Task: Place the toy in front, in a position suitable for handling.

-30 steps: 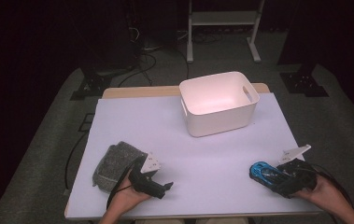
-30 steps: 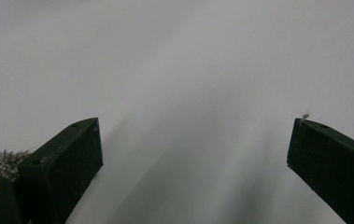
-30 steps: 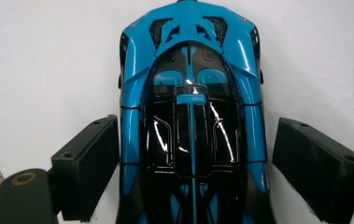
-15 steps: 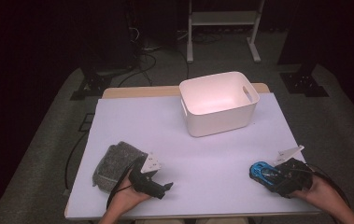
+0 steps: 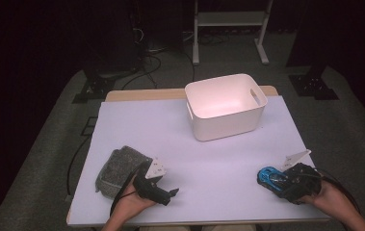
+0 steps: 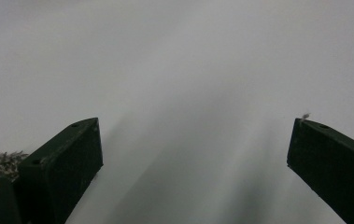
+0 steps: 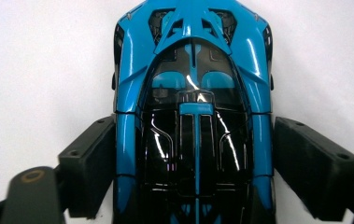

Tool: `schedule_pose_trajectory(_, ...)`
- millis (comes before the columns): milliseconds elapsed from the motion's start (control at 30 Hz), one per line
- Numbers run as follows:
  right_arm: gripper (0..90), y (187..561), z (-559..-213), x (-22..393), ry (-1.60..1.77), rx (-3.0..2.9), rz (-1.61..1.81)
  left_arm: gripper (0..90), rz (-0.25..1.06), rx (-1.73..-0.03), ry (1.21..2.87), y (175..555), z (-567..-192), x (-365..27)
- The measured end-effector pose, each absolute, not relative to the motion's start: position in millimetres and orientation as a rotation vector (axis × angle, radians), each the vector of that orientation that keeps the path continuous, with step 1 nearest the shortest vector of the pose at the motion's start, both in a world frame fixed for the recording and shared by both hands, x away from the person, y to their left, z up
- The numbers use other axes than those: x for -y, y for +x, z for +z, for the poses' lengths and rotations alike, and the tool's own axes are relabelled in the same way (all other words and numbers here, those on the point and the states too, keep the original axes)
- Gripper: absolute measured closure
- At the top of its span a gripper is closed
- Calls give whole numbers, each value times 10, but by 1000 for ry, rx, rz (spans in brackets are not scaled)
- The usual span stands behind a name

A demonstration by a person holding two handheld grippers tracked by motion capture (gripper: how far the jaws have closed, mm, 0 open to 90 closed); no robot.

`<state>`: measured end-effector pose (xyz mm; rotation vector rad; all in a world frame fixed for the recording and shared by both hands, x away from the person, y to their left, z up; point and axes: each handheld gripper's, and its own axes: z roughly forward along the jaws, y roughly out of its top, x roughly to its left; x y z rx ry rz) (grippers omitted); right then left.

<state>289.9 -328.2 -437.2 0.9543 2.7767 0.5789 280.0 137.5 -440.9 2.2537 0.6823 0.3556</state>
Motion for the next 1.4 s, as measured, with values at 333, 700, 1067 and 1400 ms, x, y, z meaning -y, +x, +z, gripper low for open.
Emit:
schedule_pose_trajectory(333,248,2873,-4350,3272,932,-2780,586,28,356,-683,2256,2801,-4410,-1377)
schedule_pose_trajectory(700,251,2876,-4328,3293,944,-2790,587,28,358,-683,2254,2803,-4407,-1386)
schedule_pose_trajectory(1067,251,2860,-4317,3315,940,-2794,582,28,361,-684,2250,2800,-4404,-1384)
schedule_pose_trajectory(1400,251,2847,-4239,3344,941,-2787,608,28,362,-684,2246,2799,-4399,-1388)
